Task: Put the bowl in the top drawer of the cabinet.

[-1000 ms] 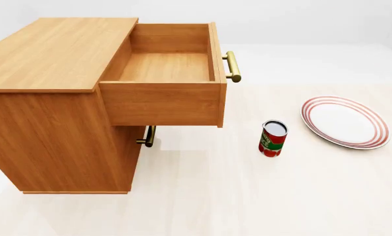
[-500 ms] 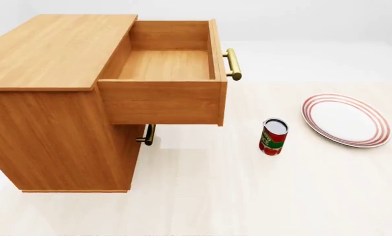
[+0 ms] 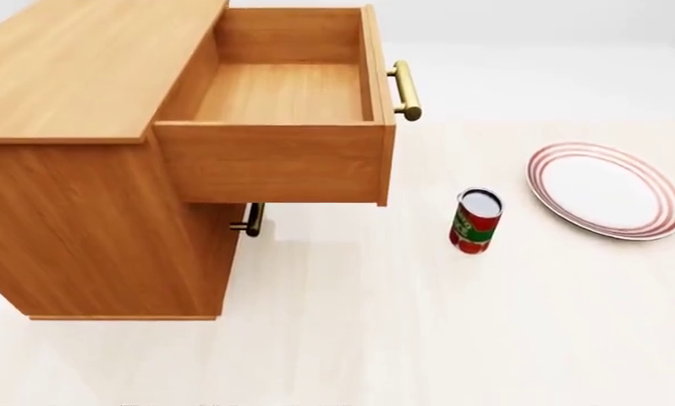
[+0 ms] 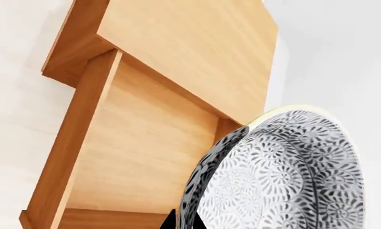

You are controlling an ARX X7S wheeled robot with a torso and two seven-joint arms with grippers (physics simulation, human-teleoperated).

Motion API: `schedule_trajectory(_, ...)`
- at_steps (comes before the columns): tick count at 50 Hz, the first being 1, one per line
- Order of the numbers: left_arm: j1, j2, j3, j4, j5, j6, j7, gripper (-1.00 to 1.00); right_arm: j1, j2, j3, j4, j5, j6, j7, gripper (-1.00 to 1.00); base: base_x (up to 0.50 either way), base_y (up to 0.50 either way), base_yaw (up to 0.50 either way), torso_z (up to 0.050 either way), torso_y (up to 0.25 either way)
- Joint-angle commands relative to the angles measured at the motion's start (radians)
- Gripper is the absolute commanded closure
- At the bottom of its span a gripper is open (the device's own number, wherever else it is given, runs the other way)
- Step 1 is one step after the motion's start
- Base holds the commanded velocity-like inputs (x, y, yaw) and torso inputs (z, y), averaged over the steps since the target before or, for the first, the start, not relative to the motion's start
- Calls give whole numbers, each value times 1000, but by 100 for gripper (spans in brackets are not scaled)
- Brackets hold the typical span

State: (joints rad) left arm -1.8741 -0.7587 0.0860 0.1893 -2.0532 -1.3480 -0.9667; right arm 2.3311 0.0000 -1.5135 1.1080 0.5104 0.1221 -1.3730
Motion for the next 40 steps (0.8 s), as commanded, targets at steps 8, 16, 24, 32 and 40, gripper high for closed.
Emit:
schedule_trajectory(8, 4, -3, -4, 14, 28, 13, 24, -100, 21, 0, 9, -45, 29, -9, -2, 100, 0, 0, 0, 0, -77)
schedule_trajectory(16, 4, -7, 1, 16, 27, 21, 26, -100, 17, 0, -1, -21, 9, -6, 8, 100, 0, 0, 0, 0, -76)
schedule_trajectory(24, 4, -11, 5, 19, 32, 25, 32, -100, 19, 0, 4, -21, 7, -2, 14, 100, 0, 0, 0, 0, -76)
schedule_trajectory(32, 4, -14, 8, 23, 38, 31, 37, -100, 21, 0, 9, -42, 22, 15, 8, 100, 0, 0, 0, 0, -76)
schedule_trajectory(40, 5, -16, 7, 29, 51, 35, 46, -100, 20, 0, 3, -49, 18, 24, -1, 100, 0, 0, 0, 0, -77)
